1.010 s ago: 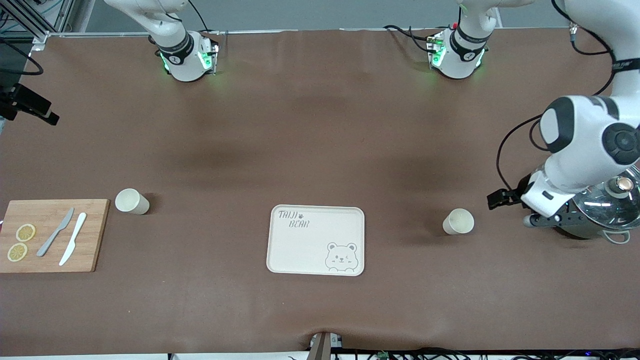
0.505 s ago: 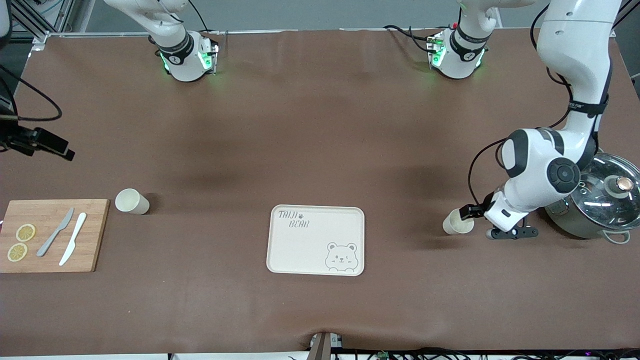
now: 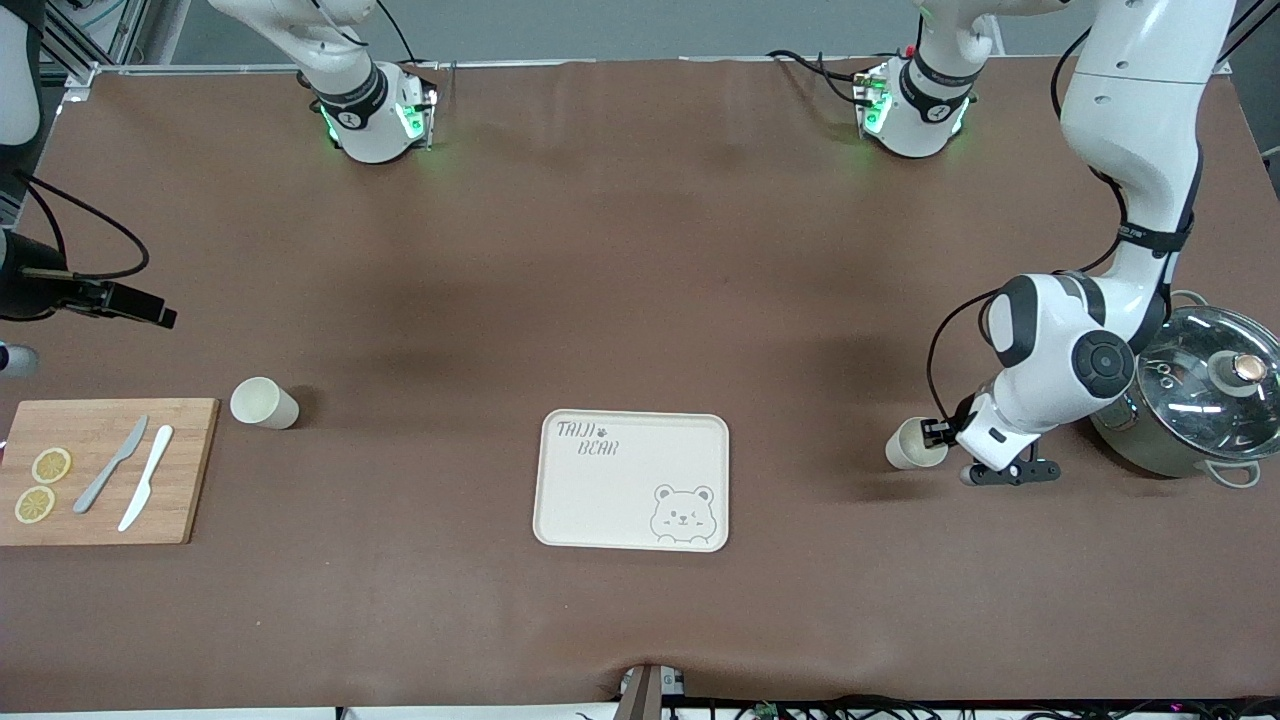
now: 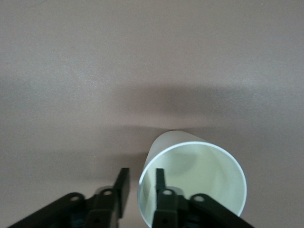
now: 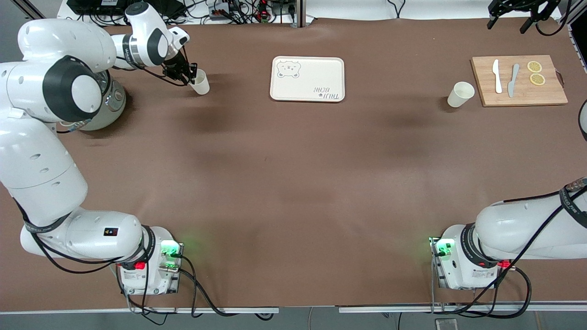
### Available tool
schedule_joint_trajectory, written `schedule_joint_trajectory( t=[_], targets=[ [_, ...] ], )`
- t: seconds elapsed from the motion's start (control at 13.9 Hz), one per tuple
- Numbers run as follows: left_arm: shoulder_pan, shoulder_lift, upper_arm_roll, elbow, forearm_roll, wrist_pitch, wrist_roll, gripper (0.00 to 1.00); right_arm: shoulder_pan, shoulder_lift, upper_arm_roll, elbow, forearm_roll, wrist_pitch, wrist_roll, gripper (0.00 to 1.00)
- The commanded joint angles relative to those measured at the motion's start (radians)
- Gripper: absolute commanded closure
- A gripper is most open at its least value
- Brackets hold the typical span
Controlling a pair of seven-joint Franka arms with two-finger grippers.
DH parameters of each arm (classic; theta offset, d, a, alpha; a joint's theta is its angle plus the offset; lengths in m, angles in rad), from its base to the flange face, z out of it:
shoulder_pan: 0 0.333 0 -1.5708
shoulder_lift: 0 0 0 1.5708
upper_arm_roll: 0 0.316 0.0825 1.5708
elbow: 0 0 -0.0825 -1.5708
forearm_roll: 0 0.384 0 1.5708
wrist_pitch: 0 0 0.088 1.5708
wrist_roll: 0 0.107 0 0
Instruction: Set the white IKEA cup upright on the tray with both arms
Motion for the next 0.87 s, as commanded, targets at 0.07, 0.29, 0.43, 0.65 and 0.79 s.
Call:
schedule_joint_trajectory(
  t=[0.07,0.29,0.43,0.65,0.79],
  targets=[
    [-0.006,-0.009,-0.026,0.015,-0.021,0.006,-0.003,1.0,-0.084,0.033,0.003,-0.009,0.123,0.058,-0.166,0.0],
    [-0.035,-0.009,-0.04,0.053,-0.021,0.003,-0.06,1.0,-0.066,0.067,0.005,-0.031,0.072,0.135,-0.204,0.0],
    [-0.072,-0.009,-0.04,0.096,-0.021,-0.011,-0.077,1.0,-0.066,0.09,0.005,-0.084,0.054,0.214,-0.206,0.0],
    [-0.152,0.002,-0.04,0.209,-0.018,-0.081,-0.133,1.0,-0.061,0.094,0.005,-0.166,0.003,0.324,-0.207,0.0],
    [-0.224,0.042,-0.04,0.287,-0.009,-0.097,-0.239,1.0,-0.081,0.094,0.005,-0.273,-0.001,0.45,-0.207,0.0]
  ],
)
